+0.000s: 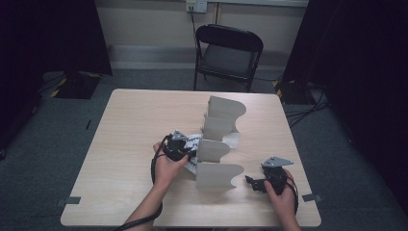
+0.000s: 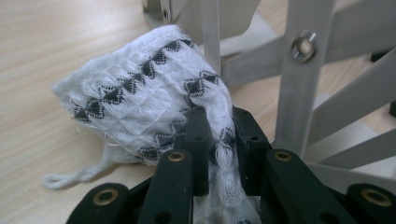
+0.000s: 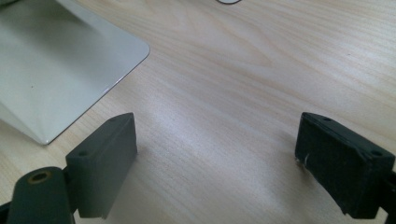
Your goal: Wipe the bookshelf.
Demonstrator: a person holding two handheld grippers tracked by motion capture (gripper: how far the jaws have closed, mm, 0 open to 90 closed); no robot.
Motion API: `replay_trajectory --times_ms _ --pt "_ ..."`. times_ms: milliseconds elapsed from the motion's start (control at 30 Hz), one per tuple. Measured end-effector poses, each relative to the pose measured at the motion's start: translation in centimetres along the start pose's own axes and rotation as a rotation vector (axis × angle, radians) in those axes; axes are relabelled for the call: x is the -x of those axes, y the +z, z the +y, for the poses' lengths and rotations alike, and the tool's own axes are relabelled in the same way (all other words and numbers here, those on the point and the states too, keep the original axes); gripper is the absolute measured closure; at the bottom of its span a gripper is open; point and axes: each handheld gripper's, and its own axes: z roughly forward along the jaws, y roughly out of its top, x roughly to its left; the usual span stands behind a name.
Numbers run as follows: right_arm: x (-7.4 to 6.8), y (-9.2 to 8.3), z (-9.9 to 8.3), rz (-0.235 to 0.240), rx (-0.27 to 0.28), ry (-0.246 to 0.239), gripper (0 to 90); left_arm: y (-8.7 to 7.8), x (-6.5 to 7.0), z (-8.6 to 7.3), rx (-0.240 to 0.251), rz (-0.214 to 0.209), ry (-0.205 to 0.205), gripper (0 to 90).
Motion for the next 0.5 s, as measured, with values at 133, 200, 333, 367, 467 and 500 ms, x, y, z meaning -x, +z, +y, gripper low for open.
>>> replay_trajectory --times_ms 133,200,333,367,467,500 --pt "0.0 0.0 0.0 0.000 0.000 0.000 12.1 0.7 -0.1 -0.9 -0.014 -0.004 0.003 78.5" --pt "0.0 0.0 0.0 0.000 -0.001 0.000 12.1 0.9 -0.2 -1.2 -0.010 -0.002 -0.003 78.4" --pt "0.0 0.0 0.0 0.000 -0.001 0.000 12.1 0.4 -0.3 -1.1 -0.027 0.008 -0.005 78.5" --pt "0.0 0.0 0.0 0.000 -0.001 0.000 12.0 0.1 -0.4 -0.9 -0.023 0.017 -0.004 78.5" --pt "0.0 0.0 0.0 0.000 -0.001 0.000 12.1 -0.6 -0.6 -0.4 -0.018 0.030 -0.001 78.5" --pt "0.0 0.0 0.0 0.000 -0.001 0.000 12.0 -1.5 -0.9 0.4 -0.006 0.042 0.001 78.5"
